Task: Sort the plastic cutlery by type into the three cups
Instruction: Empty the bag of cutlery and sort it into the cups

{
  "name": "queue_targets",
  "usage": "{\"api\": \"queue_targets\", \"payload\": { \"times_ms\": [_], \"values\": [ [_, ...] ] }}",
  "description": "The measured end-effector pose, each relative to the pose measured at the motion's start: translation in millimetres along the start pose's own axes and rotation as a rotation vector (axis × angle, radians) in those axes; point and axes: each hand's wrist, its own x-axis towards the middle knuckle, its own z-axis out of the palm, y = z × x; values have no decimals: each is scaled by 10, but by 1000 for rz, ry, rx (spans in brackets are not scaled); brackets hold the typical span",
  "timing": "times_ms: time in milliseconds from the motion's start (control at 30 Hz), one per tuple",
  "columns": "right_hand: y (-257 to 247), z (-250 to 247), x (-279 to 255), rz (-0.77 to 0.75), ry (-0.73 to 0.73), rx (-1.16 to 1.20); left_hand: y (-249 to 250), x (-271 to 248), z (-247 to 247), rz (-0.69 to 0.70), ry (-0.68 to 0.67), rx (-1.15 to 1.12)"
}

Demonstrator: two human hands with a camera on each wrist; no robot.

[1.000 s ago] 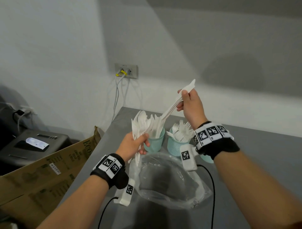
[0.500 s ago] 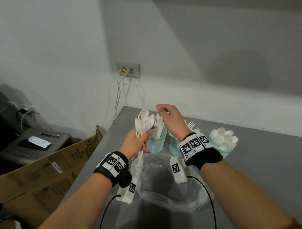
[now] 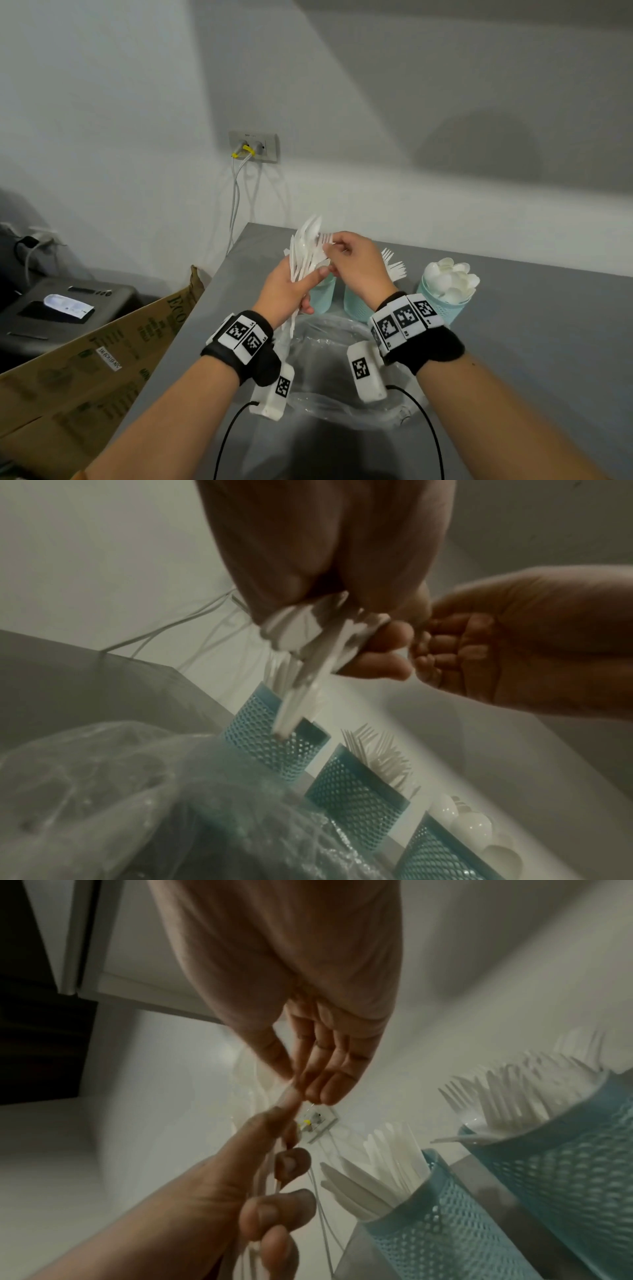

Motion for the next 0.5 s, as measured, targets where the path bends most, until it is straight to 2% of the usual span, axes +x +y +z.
{"api": "queue_targets", "payload": {
  "times_ms": [167,233,300,367,433,500],
  "values": [
    [-136,-260,21,2,217,212,26,-16,36,-17,6,2],
    [-187,-323,12,-19,250,280,14,-13,53,-10,11,20],
    [-193,-326,-16,-30,237,287,8,-10,80,-9,22,46],
    [-182,-287,-61,-19,163,323,15,-5,131,-4,36,104],
    [-184,-233,-133,-18,100,262,19,-2,187,21,49,193],
    [-186,-182,-187,-4,133,224,3,8,235,52,58,273]
  ]
}}
